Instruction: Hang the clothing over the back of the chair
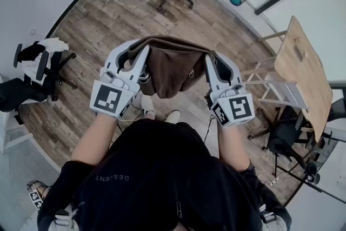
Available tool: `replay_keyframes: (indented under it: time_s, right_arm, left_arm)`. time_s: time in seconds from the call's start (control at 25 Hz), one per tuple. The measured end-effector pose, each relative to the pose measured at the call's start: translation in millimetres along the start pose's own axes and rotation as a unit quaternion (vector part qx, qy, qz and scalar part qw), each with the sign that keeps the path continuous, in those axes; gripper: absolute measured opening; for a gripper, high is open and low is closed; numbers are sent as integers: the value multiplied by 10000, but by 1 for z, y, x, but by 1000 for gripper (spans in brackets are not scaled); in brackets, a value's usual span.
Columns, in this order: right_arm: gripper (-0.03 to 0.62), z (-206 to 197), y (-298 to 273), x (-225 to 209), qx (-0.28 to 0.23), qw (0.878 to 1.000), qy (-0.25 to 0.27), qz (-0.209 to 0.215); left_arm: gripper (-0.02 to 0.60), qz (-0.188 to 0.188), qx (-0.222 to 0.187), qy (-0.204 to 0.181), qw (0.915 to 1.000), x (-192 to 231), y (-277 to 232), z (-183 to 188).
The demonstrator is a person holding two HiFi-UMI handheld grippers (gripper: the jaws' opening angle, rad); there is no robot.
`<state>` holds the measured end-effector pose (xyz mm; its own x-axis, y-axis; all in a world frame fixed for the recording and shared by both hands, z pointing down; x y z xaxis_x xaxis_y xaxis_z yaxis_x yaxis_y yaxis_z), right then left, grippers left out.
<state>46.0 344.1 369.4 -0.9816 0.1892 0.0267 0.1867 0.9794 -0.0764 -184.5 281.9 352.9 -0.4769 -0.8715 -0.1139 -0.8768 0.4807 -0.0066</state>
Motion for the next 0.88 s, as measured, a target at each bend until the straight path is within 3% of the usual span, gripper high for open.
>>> replay_keyframes:
  time_s: [0.48, 0.88]
  right_arm:
    - [58, 2, 27, -3, -38, 9999, -113, 54]
    - [57, 4, 22, 5, 15, 9996, -228, 168]
  left_arm:
    - [48, 159, -84, -173, 9997, -34, 14, 14]
    - [48, 190, -155, -193, 9995, -24, 18, 17]
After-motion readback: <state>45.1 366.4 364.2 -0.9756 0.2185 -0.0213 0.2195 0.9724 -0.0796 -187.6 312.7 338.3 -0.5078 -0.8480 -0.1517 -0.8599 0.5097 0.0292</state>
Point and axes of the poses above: the fingertips, and each gripper's own axes: y backward along the fingers, x to its left, z out of its top, the point moved 6 cm from there along y, backward along the fingers, and after that the axes turned 11 degrees about -z, right-handed, at the moved point
